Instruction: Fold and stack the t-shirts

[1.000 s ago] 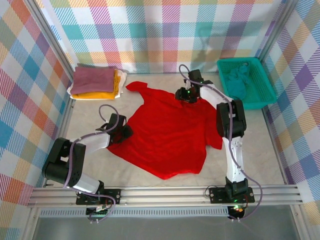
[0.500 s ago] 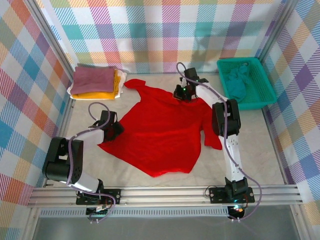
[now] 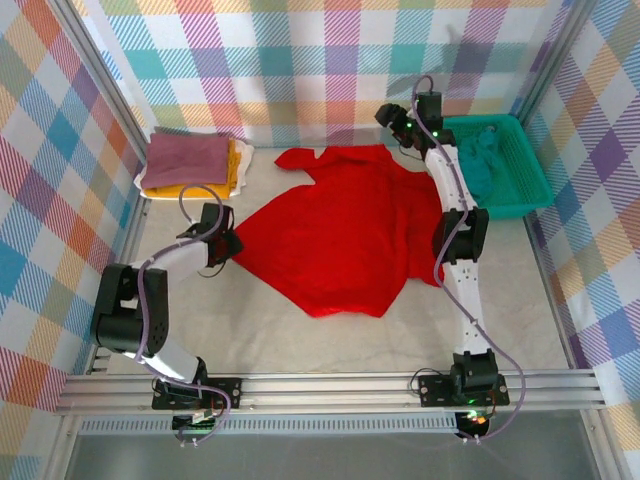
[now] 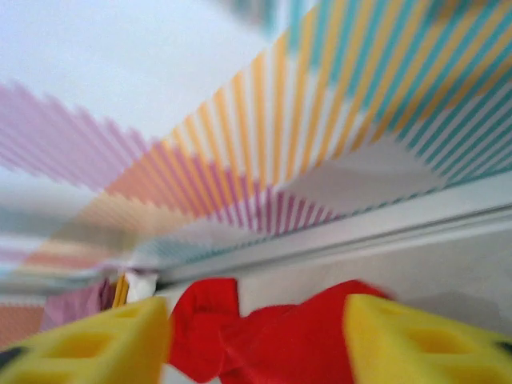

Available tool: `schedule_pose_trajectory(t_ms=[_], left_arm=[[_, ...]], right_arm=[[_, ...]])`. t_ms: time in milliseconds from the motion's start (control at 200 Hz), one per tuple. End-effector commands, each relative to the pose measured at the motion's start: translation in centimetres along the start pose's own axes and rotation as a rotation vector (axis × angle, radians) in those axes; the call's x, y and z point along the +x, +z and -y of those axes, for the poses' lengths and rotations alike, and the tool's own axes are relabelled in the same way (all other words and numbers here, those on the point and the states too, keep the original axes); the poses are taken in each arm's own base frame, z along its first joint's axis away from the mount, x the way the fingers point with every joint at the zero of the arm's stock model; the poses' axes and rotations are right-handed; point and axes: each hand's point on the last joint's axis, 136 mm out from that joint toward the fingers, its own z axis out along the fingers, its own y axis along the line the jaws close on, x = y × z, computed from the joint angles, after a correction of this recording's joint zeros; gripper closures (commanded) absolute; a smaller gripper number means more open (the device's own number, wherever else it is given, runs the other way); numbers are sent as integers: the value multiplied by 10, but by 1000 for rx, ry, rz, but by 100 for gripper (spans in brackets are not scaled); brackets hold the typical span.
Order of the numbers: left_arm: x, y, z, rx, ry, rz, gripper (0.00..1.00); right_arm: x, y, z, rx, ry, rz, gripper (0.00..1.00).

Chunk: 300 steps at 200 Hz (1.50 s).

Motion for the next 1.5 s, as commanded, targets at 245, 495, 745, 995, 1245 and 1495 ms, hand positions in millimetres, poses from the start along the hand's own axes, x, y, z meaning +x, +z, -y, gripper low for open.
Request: schedule_pose_trajectory(t_ms=[245, 495, 745, 995, 1245, 1495], left_arm=[[25, -33, 72, 207, 58, -44, 44], [72, -7, 117, 292, 11, -133, 50], [77, 46, 77, 209, -133, -199, 53], [47, 53, 38, 102, -155, -165, 53], [-9, 56, 68, 86, 56, -127, 53], [-48, 63, 140, 195, 162, -150, 51]], right_arm=[[79, -79, -54, 42, -249, -234, 44], [184, -117, 32, 364, -342, -394, 84], [248, -125, 71, 424, -371, -542, 94], [341, -149, 72, 379, -410, -739, 96], [466, -192, 26, 205, -396, -1001, 100], [484, -186, -78, -65, -303, -995, 91]])
